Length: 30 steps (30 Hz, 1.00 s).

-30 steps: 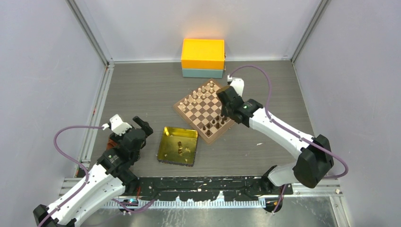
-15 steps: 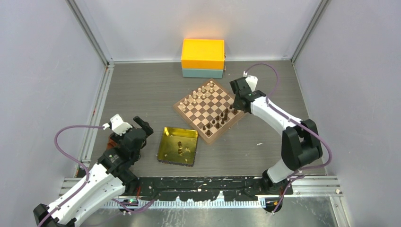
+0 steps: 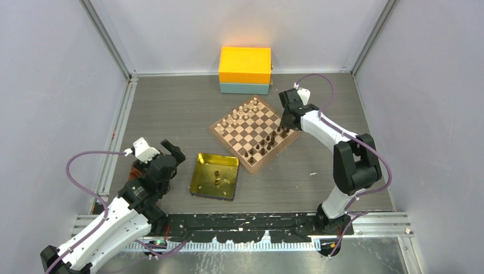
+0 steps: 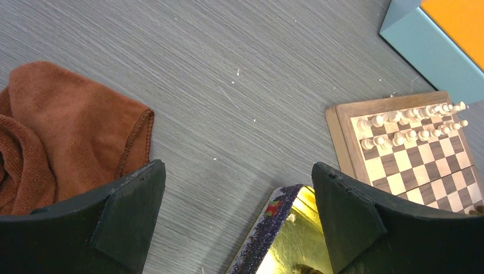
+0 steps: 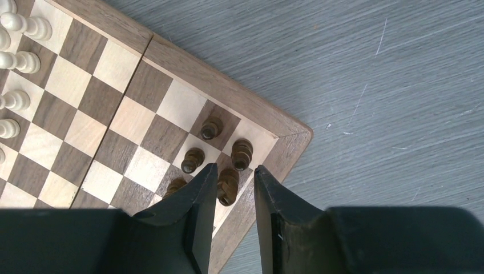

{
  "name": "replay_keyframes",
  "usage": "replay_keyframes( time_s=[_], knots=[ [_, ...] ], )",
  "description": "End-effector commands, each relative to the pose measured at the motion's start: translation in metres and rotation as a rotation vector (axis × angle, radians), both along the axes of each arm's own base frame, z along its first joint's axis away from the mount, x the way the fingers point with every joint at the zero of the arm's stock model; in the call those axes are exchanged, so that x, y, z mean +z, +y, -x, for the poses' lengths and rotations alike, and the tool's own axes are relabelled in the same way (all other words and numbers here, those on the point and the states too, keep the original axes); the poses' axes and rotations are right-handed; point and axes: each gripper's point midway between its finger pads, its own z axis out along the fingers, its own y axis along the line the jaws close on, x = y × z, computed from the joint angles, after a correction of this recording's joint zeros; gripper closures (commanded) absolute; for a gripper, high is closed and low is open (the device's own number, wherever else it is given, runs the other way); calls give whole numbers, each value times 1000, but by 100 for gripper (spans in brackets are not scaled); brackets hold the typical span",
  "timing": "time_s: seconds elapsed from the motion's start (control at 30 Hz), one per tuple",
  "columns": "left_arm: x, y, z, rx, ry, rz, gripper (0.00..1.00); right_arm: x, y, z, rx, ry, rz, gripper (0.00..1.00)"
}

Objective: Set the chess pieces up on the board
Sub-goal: Pick up the chess piece from the chessboard.

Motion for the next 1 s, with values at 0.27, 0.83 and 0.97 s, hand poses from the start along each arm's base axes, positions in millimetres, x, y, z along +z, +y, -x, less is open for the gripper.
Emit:
replay_keyframes(
  time_s=[0.27, 0.83, 0.97],
  knots=[
    [6, 0, -6, 21, -38, 4, 0, 10, 1, -25, -5, -56, -29, 64],
    [3, -2, -8, 20, -28, 2, 0, 0, 0, -27, -2, -33, -40, 73],
    [2, -2, -9, 22, -28, 2, 0, -1, 0, -26, 1, -30, -41, 73]
  ],
)
